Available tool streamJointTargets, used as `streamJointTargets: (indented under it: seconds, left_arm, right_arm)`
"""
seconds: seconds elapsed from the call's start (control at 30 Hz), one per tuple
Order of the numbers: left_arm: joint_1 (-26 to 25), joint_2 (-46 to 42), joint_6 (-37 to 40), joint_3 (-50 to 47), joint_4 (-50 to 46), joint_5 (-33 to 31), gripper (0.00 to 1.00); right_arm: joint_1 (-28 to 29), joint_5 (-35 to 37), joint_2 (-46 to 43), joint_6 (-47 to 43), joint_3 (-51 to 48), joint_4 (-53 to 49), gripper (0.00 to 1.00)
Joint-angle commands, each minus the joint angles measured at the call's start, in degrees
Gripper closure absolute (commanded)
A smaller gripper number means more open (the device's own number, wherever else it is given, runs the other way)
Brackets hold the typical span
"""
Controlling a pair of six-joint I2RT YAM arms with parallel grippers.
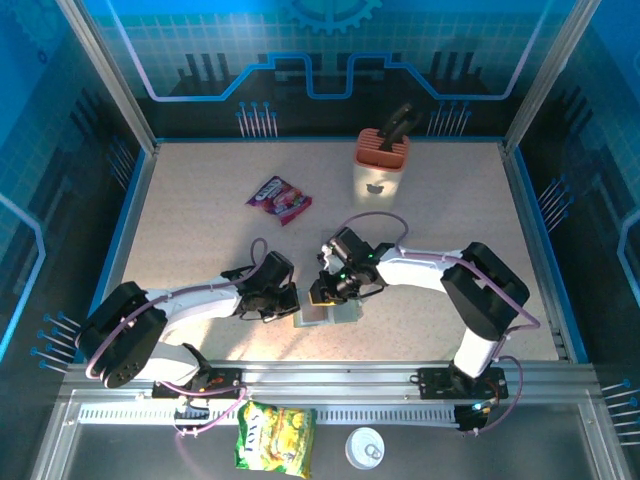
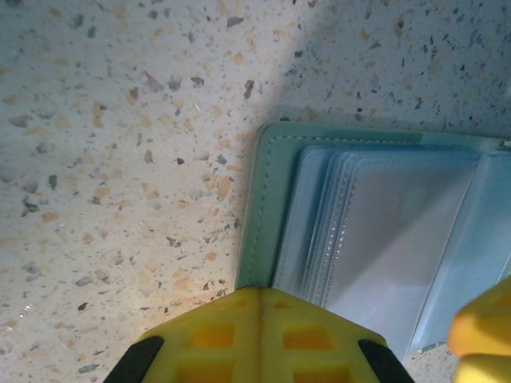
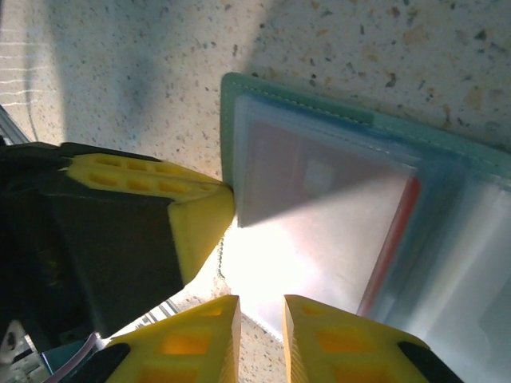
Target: Take the credit cards out of the card holder
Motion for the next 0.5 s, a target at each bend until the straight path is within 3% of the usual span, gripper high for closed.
streamJointTargets:
  seconds: [0.0,0.47]
  left_arm:
    - [0.2,0.4,1.1,0.3,-2.9,-1.5,1.0]
    - [0.3,0.4,1.2,0.2,-3.3,-1.6,1.0]
  right_arm:
    - [1.1,-1.4,1.4,0.6,0.2,0.2,0.79]
    - [1.3,1.9,3.7,-1.4,1.4,-3.4,0.78]
